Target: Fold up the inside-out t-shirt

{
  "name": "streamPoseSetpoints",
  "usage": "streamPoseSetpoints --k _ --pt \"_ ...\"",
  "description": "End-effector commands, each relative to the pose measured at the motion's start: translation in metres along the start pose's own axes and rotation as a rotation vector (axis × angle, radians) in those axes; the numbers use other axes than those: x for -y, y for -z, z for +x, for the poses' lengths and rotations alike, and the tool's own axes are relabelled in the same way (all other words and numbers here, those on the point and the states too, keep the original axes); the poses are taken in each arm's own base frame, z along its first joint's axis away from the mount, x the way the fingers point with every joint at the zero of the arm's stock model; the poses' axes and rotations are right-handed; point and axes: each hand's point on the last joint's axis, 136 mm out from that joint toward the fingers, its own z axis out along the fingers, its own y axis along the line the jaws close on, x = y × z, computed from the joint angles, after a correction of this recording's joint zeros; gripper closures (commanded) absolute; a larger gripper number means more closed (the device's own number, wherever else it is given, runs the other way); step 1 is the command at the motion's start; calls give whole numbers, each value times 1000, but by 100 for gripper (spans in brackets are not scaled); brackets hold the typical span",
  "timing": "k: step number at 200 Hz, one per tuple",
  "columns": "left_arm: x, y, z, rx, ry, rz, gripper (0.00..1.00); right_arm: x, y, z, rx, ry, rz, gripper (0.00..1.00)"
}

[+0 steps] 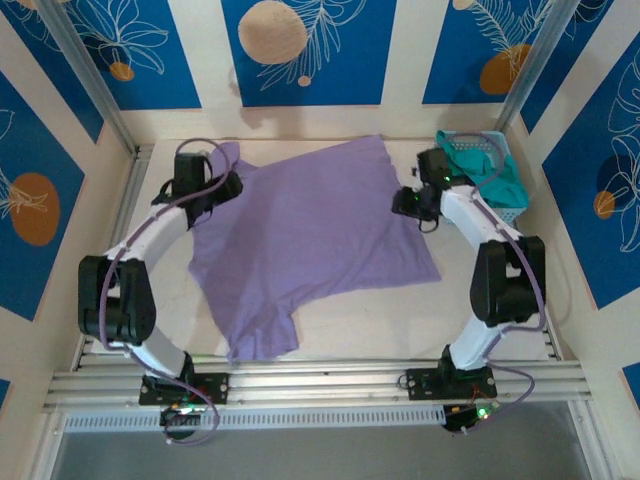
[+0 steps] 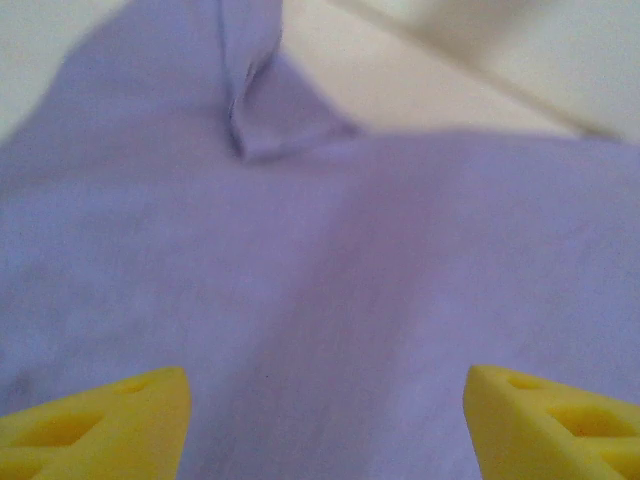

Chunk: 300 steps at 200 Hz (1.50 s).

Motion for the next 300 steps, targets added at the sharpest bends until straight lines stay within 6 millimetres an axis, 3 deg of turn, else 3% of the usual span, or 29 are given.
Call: streamPoseSetpoints --k 1,10,49,103,139,173,206,230,256,300 --pt "-28 2 60 -134 9 -46 28 51 1 50 -115 -164 114 47" --pt "-35 7 71 -149 18 -63 28 59 0 63 -145 -207 122 47" --pt "-27 33 105 -235 58 9 27 76 -5 102 -265 -270 167 46" --pt "-61 89 155 -328 18 -172 27 89 -16 130 -342 -290 215 48" --pt "-73 117 207 -440 20 -251 27 90 -20 127 -350 -296 208 53" --pt "-79 140 247 -515 19 -317 27 90 -30 122 -339 -295 189 83" --pt "-77 157 272 -578 0 -364 28 89 -27 115 -287 -292 156 98" --pt "-76 173 297 -658 -9 -372 31 85 -24 113 -257 -287 121 100" --pt "-78 189 311 -698 -42 -381 35 81 -23 111 -240 -280 98 100" --pt "-66 178 339 -773 -34 -294 50 80 -22 109 -228 -276 89 100"
